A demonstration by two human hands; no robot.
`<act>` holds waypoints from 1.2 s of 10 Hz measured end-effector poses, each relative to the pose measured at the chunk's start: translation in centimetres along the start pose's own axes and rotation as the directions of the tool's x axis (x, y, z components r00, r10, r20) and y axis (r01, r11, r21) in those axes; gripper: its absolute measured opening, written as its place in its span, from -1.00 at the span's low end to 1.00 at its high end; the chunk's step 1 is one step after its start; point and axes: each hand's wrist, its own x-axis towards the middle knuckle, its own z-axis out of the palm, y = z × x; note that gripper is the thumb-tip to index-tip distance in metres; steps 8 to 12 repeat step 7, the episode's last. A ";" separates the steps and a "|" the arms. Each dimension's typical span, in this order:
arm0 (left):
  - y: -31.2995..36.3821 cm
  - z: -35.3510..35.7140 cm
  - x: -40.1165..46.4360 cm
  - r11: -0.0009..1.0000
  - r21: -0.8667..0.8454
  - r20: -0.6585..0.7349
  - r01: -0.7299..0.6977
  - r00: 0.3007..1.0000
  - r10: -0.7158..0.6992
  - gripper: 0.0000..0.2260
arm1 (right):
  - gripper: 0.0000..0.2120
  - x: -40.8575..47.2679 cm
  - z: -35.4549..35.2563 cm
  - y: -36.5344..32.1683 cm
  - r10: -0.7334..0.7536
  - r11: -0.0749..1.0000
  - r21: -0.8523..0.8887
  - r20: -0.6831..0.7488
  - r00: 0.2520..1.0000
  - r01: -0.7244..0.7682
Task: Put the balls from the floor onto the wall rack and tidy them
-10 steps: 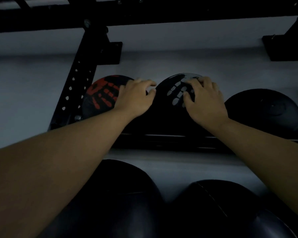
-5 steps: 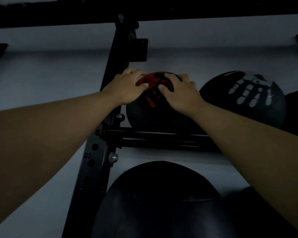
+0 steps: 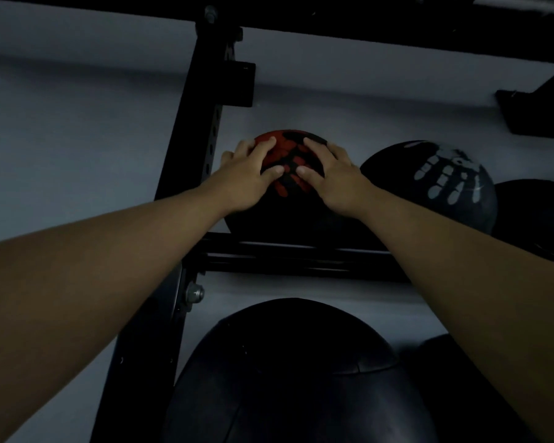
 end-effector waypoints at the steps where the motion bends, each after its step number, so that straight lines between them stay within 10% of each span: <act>1: 0.5 -0.2 -0.4 0.999 0.034 0.024 0.009 1.000 -0.010 -0.41 | -0.36 -0.6 -0.4 0.1 0.039 0.999 -0.029 0.057 0.998 -0.037; 12: 7.4 -2.4 -7.2 0.944 0.324 0.288 -0.062 0.957 -0.036 -0.38 | -0.52 -11.2 -8.0 3.0 0.069 0.986 -0.164 0.181 0.981 -0.039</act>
